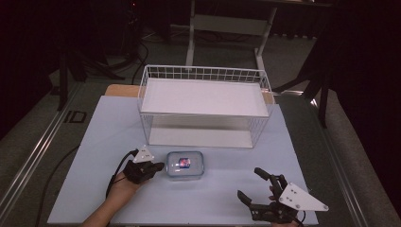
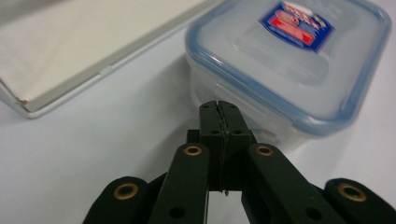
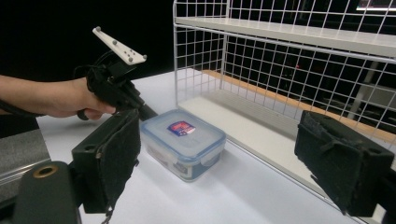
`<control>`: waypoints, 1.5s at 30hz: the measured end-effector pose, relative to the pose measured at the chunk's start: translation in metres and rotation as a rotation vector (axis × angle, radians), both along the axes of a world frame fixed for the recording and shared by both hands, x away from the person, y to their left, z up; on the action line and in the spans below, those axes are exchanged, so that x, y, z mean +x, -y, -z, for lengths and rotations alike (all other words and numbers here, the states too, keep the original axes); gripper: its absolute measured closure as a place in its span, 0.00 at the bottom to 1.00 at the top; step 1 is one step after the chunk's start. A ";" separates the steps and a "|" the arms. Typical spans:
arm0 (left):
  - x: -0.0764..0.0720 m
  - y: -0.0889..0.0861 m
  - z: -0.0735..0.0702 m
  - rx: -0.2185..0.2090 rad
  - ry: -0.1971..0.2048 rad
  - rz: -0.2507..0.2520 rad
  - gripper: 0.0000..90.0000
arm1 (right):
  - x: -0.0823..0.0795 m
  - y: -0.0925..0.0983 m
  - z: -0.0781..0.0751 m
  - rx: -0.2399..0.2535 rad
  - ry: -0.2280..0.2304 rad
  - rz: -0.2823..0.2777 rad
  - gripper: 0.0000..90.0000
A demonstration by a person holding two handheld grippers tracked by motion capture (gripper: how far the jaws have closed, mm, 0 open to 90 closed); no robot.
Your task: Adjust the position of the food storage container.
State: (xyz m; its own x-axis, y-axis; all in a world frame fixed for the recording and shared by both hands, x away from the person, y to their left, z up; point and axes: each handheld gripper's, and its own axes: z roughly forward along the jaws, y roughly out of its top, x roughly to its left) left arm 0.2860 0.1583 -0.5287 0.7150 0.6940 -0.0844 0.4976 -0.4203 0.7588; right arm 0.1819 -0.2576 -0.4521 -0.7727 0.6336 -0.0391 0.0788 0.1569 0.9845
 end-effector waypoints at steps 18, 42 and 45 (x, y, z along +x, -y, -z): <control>0.006 0.012 -0.009 0.021 0.010 0.008 1.00 | 0.000 -0.001 0.000 -0.011 -0.004 -0.002 0.16; 0.011 0.066 -0.009 0.010 0.003 0.109 1.00 | 0.000 0.002 0.001 -0.009 -0.010 -0.007 0.16; 0.012 0.070 -0.009 0.012 0.004 0.115 1.00 | 0.001 0.002 0.001 -0.012 -0.012 -0.009 0.16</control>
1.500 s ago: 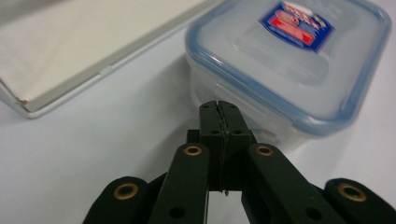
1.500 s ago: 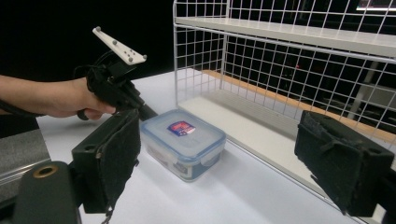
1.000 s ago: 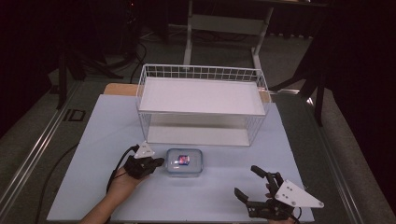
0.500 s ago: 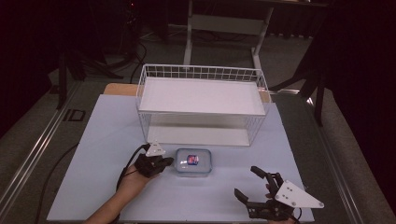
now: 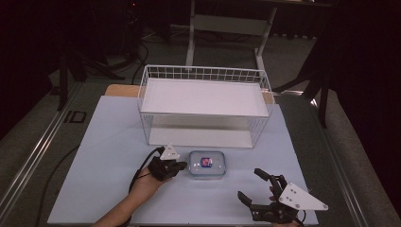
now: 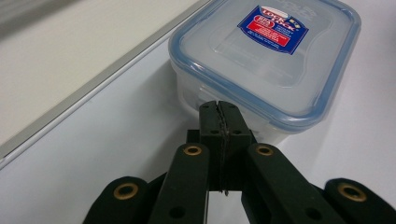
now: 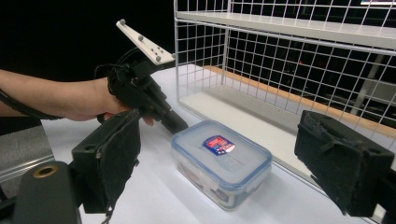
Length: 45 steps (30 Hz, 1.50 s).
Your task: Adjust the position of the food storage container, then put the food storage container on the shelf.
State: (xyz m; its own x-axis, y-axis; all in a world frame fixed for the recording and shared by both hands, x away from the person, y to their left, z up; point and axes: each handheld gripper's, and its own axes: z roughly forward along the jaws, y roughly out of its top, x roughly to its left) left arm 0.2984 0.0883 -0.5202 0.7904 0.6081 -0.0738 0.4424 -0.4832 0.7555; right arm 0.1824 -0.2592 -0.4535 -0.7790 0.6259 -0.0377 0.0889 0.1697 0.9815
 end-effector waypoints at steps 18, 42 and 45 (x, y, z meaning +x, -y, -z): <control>-0.019 -0.023 -0.028 -0.176 0.032 0.048 0.12 | 0.000 -0.006 0.001 -0.013 -0.014 -0.033 0.16; -0.022 -0.016 -0.051 -0.283 0.010 0.032 0.03 | 0.047 -0.027 -0.016 -0.147 -0.149 0.015 0.15; -0.015 -0.013 -0.049 -0.296 -0.020 0.020 0.03 | 0.059 -0.031 -0.016 -0.146 -0.172 0.026 0.14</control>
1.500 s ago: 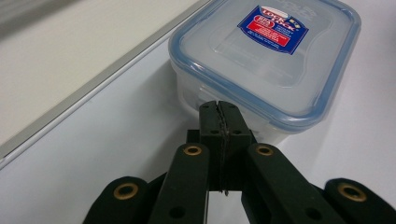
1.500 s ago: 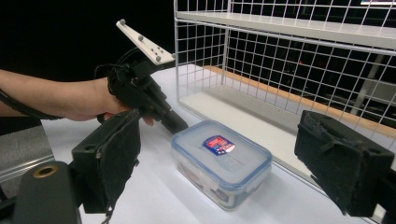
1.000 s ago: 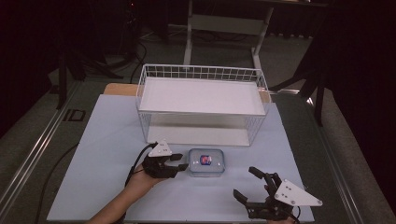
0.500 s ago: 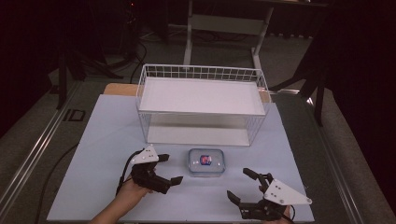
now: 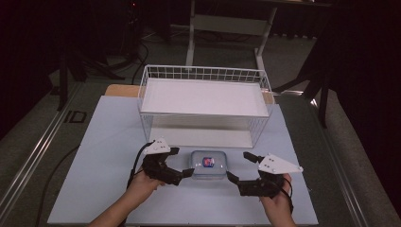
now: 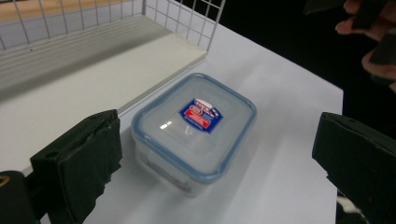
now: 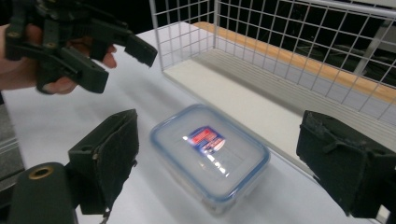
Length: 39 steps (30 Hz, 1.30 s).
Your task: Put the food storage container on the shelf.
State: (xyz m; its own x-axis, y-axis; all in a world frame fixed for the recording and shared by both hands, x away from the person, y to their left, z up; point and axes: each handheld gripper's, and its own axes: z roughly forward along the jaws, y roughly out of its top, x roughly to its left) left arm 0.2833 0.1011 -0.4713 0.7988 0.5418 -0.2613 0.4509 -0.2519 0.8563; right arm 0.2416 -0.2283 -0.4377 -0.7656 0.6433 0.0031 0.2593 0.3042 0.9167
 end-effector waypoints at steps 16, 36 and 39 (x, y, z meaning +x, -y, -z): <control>0.035 0.018 0.023 -0.010 -0.276 -0.060 0.03 | 0.062 -0.021 0.047 0.085 -0.365 0.107 0.13; 0.049 0.018 0.065 -0.054 -0.605 -0.164 0.18 | 0.095 -0.013 0.084 0.150 -0.799 0.170 0.24; 0.050 0.018 0.065 -0.066 -0.623 -0.163 0.24 | 0.094 -0.013 0.085 0.154 -0.818 0.168 0.27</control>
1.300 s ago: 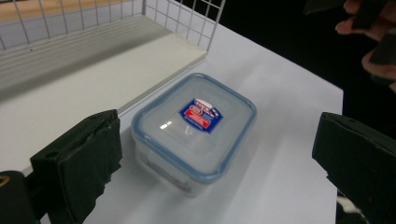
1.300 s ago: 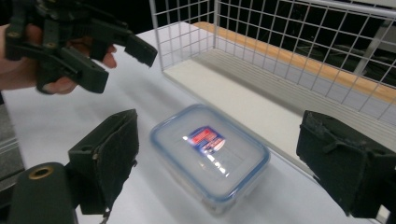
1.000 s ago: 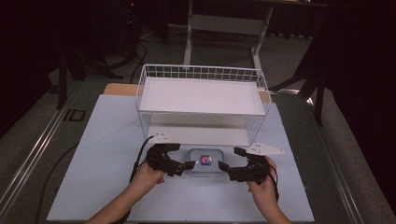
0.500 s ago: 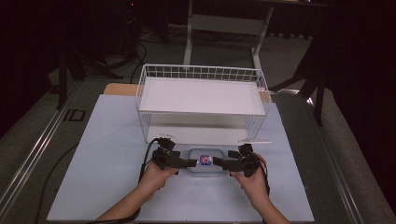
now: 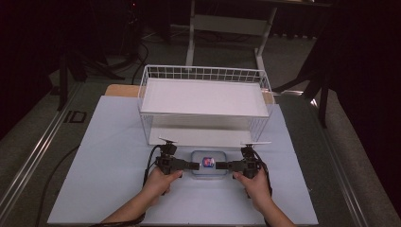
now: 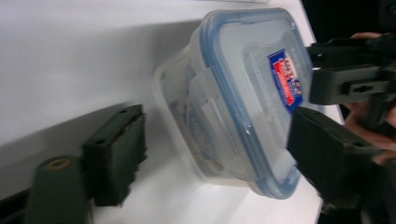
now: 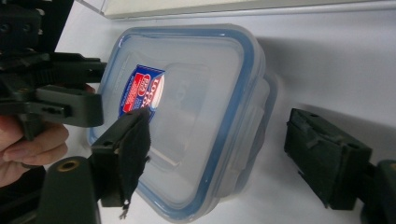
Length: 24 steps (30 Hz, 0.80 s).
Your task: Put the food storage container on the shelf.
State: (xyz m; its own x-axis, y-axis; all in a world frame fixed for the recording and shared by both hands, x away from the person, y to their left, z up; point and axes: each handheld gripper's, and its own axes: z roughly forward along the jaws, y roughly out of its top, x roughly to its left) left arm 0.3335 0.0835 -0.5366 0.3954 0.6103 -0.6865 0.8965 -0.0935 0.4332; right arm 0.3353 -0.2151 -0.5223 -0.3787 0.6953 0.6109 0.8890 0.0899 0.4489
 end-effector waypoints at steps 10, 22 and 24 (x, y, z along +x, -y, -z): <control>-0.001 -0.001 -0.001 -0.068 -0.037 0.015 0.45 | -0.002 -0.001 -0.002 0.030 -0.071 0.037 0.39; -0.022 0.009 -0.015 0.051 0.107 0.036 0.50 | -0.025 -0.006 -0.007 -0.003 0.055 0.068 0.41; -0.026 0.010 -0.017 0.069 0.127 0.036 0.50 | -0.029 -0.006 -0.007 -0.007 0.078 0.066 0.41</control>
